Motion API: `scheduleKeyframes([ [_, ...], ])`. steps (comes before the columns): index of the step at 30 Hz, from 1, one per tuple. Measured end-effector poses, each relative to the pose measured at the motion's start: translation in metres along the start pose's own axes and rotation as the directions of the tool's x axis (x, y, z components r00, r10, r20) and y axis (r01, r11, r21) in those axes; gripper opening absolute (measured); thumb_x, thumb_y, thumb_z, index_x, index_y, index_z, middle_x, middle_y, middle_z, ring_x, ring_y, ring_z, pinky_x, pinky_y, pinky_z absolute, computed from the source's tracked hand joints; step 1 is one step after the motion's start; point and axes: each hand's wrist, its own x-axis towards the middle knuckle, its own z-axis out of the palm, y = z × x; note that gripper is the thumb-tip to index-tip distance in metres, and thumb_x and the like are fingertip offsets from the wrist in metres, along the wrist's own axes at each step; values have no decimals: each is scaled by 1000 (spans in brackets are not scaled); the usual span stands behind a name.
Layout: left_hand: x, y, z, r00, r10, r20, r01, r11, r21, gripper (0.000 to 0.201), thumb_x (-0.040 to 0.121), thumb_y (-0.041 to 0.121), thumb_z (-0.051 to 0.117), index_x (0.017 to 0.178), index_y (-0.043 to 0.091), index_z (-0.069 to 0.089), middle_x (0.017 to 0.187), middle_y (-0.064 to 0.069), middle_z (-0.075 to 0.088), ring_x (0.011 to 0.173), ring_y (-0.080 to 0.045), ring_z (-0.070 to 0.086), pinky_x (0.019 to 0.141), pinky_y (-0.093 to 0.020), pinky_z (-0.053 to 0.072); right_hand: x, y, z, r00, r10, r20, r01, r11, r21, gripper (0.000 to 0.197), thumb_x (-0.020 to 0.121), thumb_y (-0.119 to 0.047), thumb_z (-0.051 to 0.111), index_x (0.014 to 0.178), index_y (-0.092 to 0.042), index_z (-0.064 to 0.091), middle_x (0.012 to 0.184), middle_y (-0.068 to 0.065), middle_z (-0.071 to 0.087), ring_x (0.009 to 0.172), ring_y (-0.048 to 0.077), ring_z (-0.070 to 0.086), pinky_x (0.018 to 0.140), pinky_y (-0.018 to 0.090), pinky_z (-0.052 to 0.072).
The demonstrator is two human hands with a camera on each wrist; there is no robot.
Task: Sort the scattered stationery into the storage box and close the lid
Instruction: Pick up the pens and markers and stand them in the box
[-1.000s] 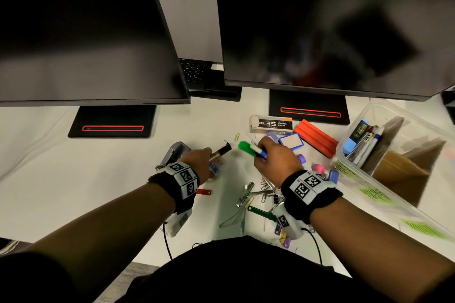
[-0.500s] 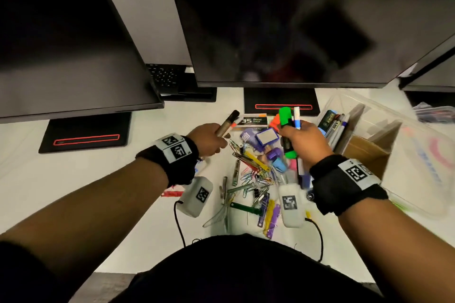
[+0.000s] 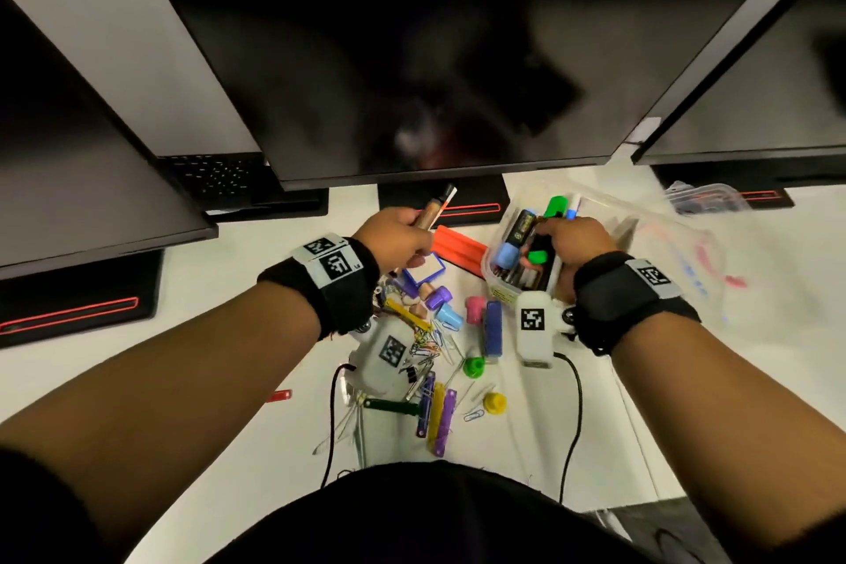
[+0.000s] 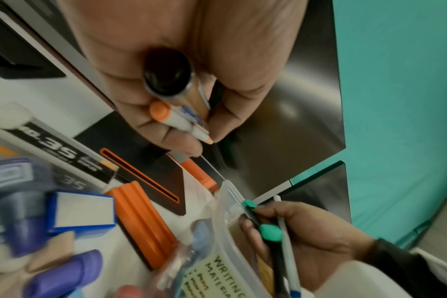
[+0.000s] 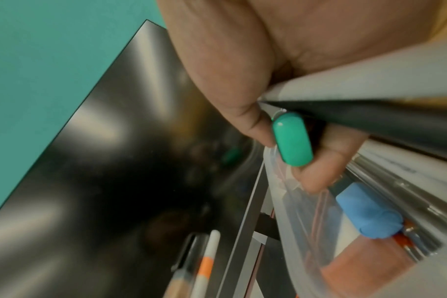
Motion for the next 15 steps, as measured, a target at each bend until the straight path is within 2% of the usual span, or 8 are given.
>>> scheduleKeyframes([
  [1, 2, 4, 6, 1000, 16, 8, -16, 1000, 7, 16, 81, -4, 53, 94, 4, 56, 82, -16, 50, 59, -19, 48, 48, -18, 45, 5, 0, 1, 1000, -12, -3, 12, 999, -35, 12, 84, -6, 55, 73, -3, 56, 78, 22, 62, 67, 35, 63, 80, 49, 56],
  [3, 3, 12, 19, 999, 38, 23, -39, 999, 21, 14, 82, -2, 55, 95, 4, 59, 75, -12, 51, 63, -20, 50, 61, -25, 49, 15, -2, 1, 999, -50, 11, 51, 990, -134, 12, 80, -11, 59, 69, -10, 56, 88, 19, 63, 80, 33, 62, 90, 52, 53],
  [5, 5, 19, 31, 998, 61, 32, -62, 998, 24, 13, 81, 1, 55, 91, 6, 60, 69, -6, 52, 63, -20, 51, 69, -34, 48, 18, -4, 0, 995, -99, 28, 103, 964, -246, 17, 79, -18, 61, 65, -20, 52, 92, 11, 59, 85, 25, 58, 94, 48, 52],
  [7, 8, 25, 41, 996, 84, 33, -86, 995, 41, 13, 83, 2, 54, 93, 9, 59, 71, -7, 54, 63, -20, 54, 72, -36, 50, 18, -4, -1, 991, -127, 37, 132, 947, -294, 18, 78, -22, 61, 63, -22, 51, 89, 7, 59, 85, 22, 57, 92, 44, 52],
  [9, 10, 30, 53, 994, 99, 48, -100, 995, 27, 15, 86, -1, 51, 96, 8, 56, 73, -8, 53, 59, -15, 57, 65, -26, 55, 16, -3, -6, 984, -169, 54, 177, 944, -279, 16, 74, -21, 62, 61, -20, 53, 75, 5, 58, 75, 23, 56, 84, 43, 51],
  [11, 13, 35, 65, 989, 129, 71, -132, 990, 48, 16, 87, -1, 49, 100, 7, 56, 68, -5, 49, 51, -13, 53, 48, -19, 48, 9, 1, -13, 971, -227, 78, 239, 932, -272, 15, 76, -14, 63, 62, -18, 58, 68, 4, 57, 72, 24, 54, 81, 42, 46],
  [13, 19, 37, 77, 982, 170, 86, -181, 972, 151, 26, 87, 4, 53, 112, 9, 57, 75, -6, 57, 63, -21, 57, 59, -26, 50, -4, 5, -22, 959, -270, 83, 283, 910, -304, 9, 83, -10, 61, 77, -12, 67, 82, 8, 65, 83, 25, 60, 89, 40, 48],
  [15, 25, 37, 89, 978, 195, 76, -208, 934, 289, 44, 86, 10, 59, 129, 12, 50, 106, -9, 65, 95, -27, 63, 85, -32, 50, -17, 11, -33, 939, -331, 88, 339, 857, -388, 16, 87, -10, 59, 98, -7, 69, 97, 11, 70, 90, 22, 62, 91, 33, 48],
])
